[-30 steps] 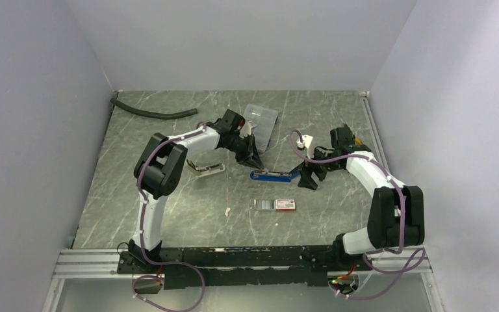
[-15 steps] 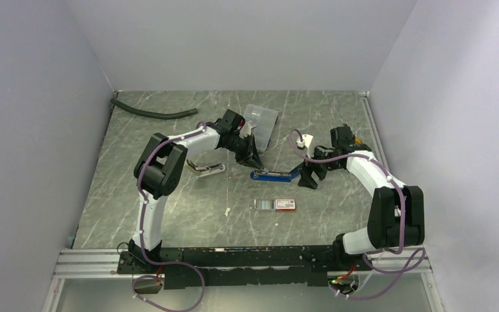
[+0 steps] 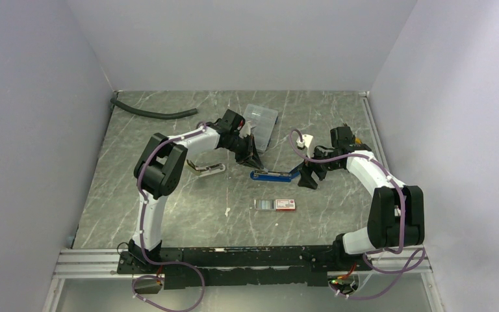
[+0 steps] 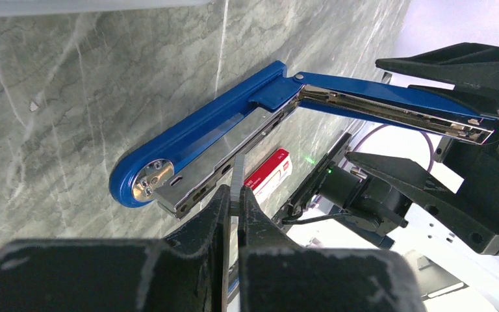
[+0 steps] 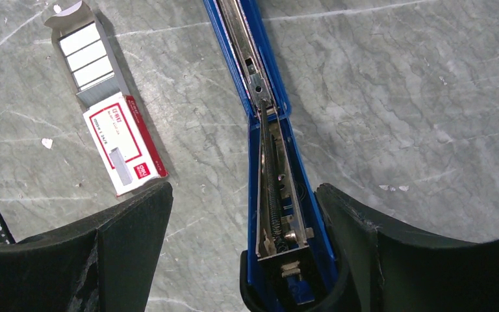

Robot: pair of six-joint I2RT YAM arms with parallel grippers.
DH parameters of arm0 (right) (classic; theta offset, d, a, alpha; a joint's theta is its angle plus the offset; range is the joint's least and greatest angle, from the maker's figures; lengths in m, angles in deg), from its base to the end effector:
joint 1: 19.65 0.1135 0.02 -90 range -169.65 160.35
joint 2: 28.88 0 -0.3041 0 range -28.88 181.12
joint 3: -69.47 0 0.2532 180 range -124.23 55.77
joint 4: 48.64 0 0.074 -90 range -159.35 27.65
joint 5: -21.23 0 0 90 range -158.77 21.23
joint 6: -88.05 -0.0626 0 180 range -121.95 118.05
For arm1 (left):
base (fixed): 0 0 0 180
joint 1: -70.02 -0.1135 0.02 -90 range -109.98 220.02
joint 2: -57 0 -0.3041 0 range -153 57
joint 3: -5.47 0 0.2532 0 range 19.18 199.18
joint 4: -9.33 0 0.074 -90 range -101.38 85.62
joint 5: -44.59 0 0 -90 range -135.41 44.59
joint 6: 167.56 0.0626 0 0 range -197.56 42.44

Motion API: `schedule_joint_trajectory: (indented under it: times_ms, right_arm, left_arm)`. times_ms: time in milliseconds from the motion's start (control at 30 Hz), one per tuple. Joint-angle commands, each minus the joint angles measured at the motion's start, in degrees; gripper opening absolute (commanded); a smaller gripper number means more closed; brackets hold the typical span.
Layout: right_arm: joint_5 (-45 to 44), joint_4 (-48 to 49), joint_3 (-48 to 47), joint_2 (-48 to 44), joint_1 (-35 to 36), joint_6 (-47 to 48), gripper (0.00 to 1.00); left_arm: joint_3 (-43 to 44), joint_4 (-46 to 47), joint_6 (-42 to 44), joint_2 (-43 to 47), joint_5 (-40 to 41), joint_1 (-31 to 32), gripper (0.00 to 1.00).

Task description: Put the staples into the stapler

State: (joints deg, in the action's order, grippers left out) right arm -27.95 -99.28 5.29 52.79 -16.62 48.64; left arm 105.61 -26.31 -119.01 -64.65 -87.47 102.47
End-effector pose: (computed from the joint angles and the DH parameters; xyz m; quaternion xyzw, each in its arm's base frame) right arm 0.2601 0.0547 0.2257 -0.4741 0.7915 0.2416 0.3008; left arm 0.3830 -0.2932 0.1783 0.0309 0.9005 -0.4337 0.0040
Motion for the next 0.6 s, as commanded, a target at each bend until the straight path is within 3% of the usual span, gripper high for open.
schedule_joint_trajectory:
  times_ms: [0, 567]
  right_arm:
    - [1.9, -0.24, -1.99, 0.03, -0.17, 1.11, 0.86]
    - [4.01, -1.52, -2.08, -0.2, -0.21, 2.41, 0.86]
  left_arm:
    - [-0.34, -0.12, -1.13, 1.41, 0.94, 0.16, 0.03]
    - [-1.62, -0.21, -2.1, 2.64, 2.96, 0.16, 0.03]
